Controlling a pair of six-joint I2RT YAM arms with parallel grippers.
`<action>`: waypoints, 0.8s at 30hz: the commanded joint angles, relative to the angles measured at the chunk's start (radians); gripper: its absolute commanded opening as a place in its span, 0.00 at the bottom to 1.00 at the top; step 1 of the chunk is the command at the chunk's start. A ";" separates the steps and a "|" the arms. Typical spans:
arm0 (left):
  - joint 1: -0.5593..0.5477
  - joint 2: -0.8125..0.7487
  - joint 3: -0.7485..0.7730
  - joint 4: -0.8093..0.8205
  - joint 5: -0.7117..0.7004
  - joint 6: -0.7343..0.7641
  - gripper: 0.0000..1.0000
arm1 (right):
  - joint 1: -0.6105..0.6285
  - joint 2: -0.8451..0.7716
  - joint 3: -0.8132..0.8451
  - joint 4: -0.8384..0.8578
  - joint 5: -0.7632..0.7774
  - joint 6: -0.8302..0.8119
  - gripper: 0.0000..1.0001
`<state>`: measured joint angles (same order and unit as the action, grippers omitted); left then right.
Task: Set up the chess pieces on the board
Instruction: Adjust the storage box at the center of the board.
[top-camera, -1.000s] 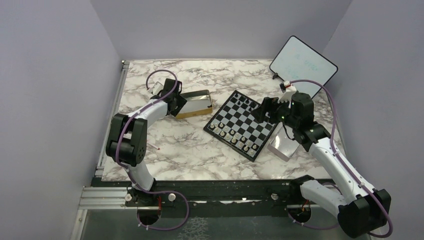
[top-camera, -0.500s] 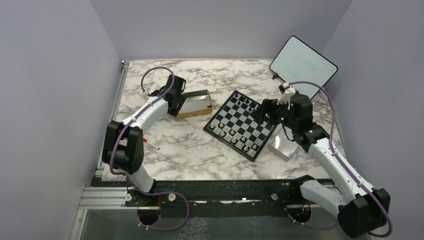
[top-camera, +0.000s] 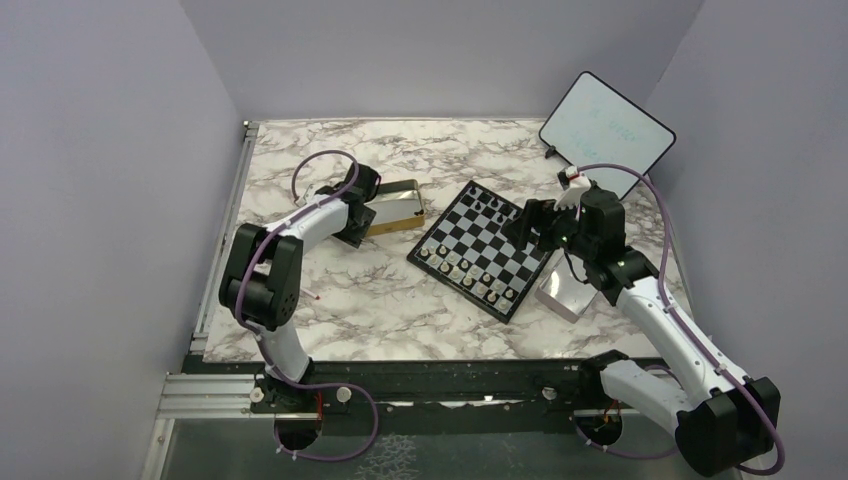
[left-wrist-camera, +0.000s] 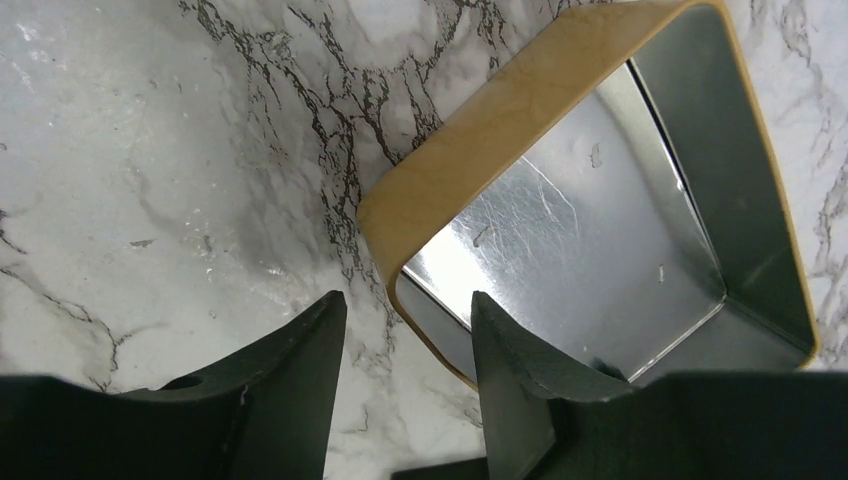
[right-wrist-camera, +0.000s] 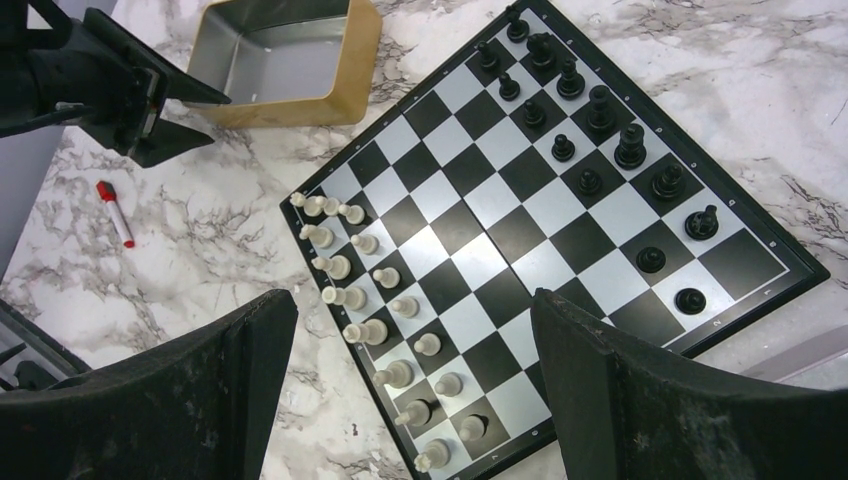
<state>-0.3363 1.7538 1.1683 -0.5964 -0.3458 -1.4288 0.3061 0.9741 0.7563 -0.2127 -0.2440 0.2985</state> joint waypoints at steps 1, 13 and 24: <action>0.003 0.033 0.013 0.025 -0.039 -0.014 0.47 | -0.001 -0.023 0.006 -0.013 0.019 -0.001 0.92; 0.140 0.042 0.042 0.023 -0.031 0.135 0.12 | -0.002 -0.026 0.008 -0.014 0.028 -0.003 0.92; 0.268 0.049 0.141 0.023 -0.068 0.461 0.00 | -0.002 -0.021 0.015 -0.014 0.027 -0.009 0.92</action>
<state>-0.0971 1.7950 1.2228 -0.5812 -0.3614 -1.1809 0.3061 0.9657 0.7563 -0.2287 -0.2325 0.2977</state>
